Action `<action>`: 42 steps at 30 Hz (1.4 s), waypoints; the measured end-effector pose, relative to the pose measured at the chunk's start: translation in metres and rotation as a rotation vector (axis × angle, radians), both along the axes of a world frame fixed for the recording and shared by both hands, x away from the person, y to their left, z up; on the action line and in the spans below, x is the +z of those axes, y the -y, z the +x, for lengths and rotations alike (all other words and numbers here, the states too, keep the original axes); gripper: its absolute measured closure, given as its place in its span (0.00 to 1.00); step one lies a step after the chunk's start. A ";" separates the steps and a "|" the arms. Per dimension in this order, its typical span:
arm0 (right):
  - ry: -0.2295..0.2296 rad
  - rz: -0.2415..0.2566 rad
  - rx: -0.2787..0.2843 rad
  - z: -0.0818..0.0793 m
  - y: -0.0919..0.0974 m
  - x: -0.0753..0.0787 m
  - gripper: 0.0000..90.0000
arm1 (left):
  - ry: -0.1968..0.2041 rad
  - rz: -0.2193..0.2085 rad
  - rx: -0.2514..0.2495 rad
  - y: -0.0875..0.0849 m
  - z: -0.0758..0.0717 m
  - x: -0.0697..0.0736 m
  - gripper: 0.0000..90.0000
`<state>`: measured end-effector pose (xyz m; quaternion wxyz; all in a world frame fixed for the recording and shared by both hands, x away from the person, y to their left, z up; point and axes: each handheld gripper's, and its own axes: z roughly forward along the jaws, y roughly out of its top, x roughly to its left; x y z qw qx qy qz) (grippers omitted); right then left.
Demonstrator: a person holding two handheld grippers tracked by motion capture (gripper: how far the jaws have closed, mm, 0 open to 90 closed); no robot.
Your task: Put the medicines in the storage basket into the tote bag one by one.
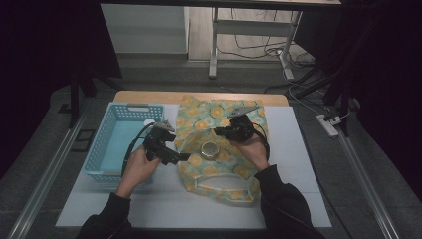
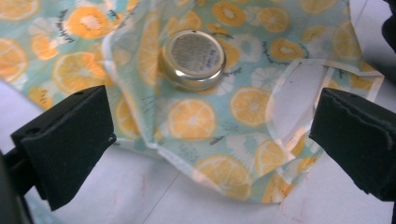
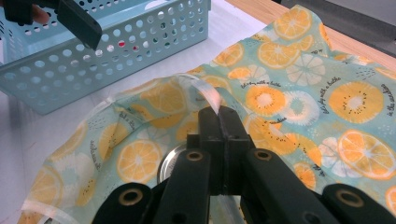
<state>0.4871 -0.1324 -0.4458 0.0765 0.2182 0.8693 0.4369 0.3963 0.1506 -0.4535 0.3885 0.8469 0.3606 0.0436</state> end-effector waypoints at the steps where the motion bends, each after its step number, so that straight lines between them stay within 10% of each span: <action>1: -0.001 0.000 0.000 0.000 0.000 0.000 1.00 | 0.007 0.003 0.003 -0.002 -0.001 0.001 0.00; 25: 0.006 0.000 -0.002 0.000 0.003 0.002 1.00 | 0.006 0.056 0.201 -0.068 -0.004 0.006 0.00; 42: 0.007 0.000 0.000 0.000 0.002 0.002 1.00 | -0.053 0.137 0.315 -0.103 0.010 -0.025 0.00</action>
